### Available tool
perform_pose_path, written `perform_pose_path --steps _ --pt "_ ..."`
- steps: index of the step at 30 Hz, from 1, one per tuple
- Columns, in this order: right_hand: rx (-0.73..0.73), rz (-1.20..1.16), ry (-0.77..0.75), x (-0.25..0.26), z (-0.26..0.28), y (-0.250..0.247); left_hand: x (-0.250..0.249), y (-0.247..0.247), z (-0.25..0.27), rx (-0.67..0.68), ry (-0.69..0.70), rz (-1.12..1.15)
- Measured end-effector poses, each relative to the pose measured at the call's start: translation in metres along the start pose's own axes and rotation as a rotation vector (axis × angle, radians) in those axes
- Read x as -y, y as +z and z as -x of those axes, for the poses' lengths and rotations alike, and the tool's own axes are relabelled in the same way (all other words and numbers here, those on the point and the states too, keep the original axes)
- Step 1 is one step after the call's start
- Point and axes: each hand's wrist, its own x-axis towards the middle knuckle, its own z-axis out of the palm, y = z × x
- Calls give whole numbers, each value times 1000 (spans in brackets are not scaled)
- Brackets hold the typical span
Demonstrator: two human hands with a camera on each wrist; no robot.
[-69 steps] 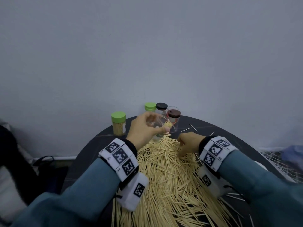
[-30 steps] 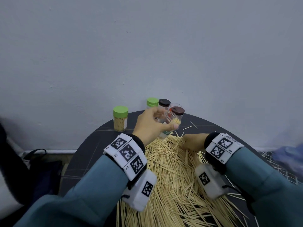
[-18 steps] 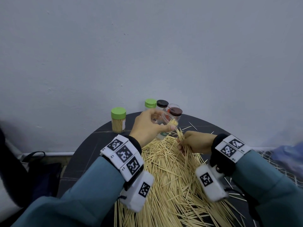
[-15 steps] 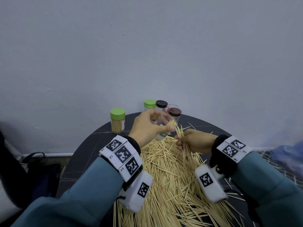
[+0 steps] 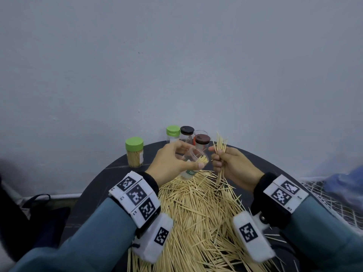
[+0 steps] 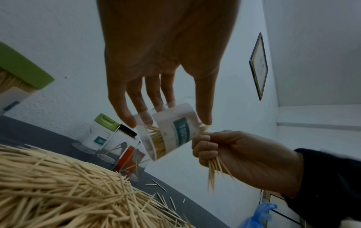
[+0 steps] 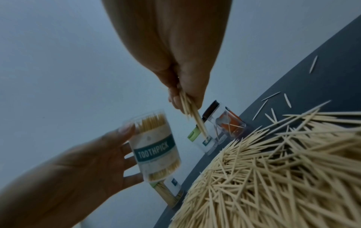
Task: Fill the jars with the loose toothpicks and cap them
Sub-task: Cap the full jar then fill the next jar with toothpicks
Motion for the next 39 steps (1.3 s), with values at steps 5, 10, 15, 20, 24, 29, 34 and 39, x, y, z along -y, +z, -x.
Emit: perform_pose_path --steps 5,10,15,20,24,29,34,39 --pt "-21 -139 -45 4 10 -5 -2 5 4 53 0 -30" --pt "-59 -274 -161 9 16 -13 -5 12 9 153 5 -96" --pt "-70 -398 -257 22 16 -12 -9 16 15 260 -15 -80" --pt "-43 -400 -303 17 20 0 -11 22 17 287 -19 -28" --pt "-19 -239 -297 2 22 6 -11 25 18 301 -41 34" --pt "-26 13 -301 -9 28 5 -9 24 17 259 -37 111" --pt "43 131 -174 -17 29 4 -5 22 15 178 -30 132" --pt "127 278 -67 -16 29 2 -3 19 15 159 -7 48"
